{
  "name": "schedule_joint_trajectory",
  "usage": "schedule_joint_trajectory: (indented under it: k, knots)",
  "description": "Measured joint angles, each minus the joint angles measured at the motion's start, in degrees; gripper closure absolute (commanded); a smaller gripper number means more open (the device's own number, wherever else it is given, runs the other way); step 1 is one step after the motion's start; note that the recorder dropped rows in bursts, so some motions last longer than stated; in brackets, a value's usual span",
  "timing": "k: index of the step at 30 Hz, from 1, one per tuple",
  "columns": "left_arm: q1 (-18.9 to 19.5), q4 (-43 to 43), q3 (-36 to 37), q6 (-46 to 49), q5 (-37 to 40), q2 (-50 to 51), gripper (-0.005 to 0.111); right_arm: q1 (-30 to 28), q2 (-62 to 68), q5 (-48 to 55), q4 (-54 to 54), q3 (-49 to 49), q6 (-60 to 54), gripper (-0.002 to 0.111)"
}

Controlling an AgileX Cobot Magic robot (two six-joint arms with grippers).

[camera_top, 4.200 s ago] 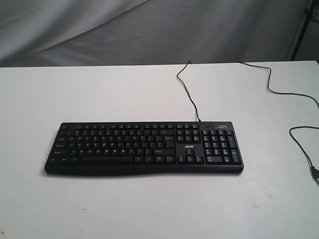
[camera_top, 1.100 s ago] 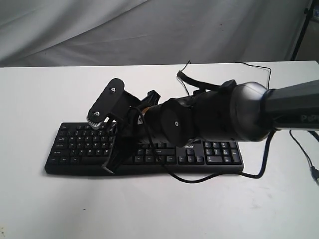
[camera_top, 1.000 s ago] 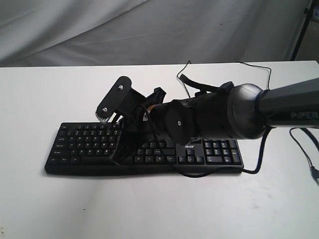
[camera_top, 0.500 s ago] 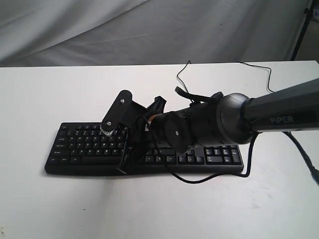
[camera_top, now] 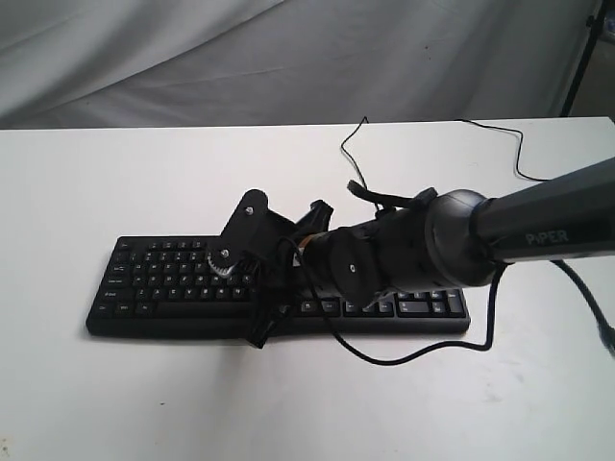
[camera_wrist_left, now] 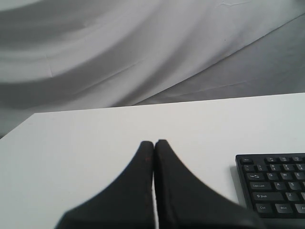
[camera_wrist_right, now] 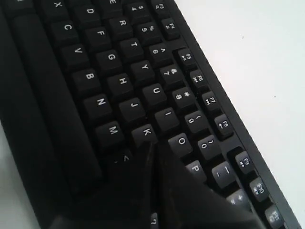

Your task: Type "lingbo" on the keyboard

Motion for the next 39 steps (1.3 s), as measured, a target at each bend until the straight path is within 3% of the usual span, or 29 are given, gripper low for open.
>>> schedule_joint_trajectory:
  k: [39]
  knots:
    - [0.00, 0.00, 0.00, 0.00, 0.00, 0.00, 0.106, 0.00, 3.64, -5.70, 0.00, 0.00, 0.00, 0.108]
